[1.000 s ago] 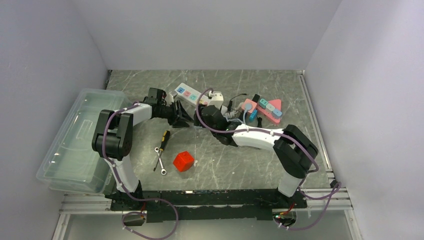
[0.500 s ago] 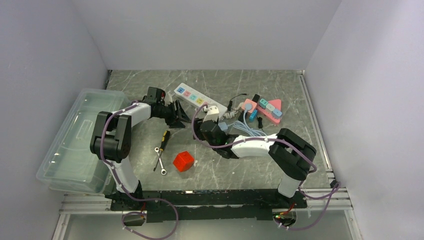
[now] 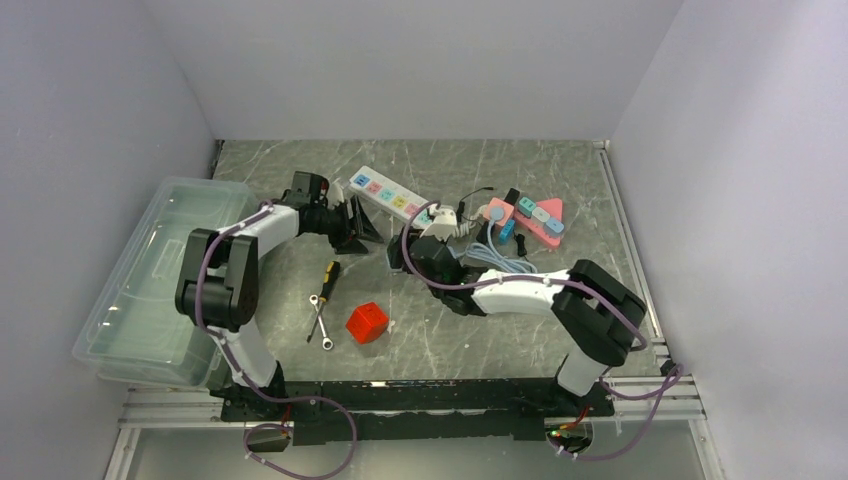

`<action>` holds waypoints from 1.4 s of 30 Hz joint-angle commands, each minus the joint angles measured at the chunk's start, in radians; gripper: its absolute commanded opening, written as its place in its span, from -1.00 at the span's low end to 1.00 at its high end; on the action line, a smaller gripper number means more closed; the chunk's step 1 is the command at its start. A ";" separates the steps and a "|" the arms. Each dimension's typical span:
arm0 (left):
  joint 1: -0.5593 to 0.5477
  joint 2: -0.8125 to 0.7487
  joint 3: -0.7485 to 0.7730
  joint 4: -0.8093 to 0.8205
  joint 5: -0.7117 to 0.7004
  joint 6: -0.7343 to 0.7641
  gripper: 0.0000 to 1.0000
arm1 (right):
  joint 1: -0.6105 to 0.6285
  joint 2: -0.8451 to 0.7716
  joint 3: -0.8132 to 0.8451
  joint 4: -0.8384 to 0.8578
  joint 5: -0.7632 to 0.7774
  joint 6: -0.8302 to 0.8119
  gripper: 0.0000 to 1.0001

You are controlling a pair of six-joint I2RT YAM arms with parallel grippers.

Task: Pull the plug off the socket
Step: Remove the plug from the socket.

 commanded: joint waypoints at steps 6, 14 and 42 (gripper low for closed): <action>-0.005 -0.403 -0.001 -0.017 -0.081 0.286 0.65 | -0.114 -0.135 0.095 -0.195 -0.118 0.134 -1.00; -0.156 -0.637 -0.167 0.059 -0.087 0.674 0.66 | -0.223 -0.207 0.097 -0.216 -0.333 0.157 -1.00; -0.353 -0.413 -0.241 0.339 -0.231 0.631 0.41 | -0.242 -0.298 0.070 -0.235 -0.490 0.159 -1.00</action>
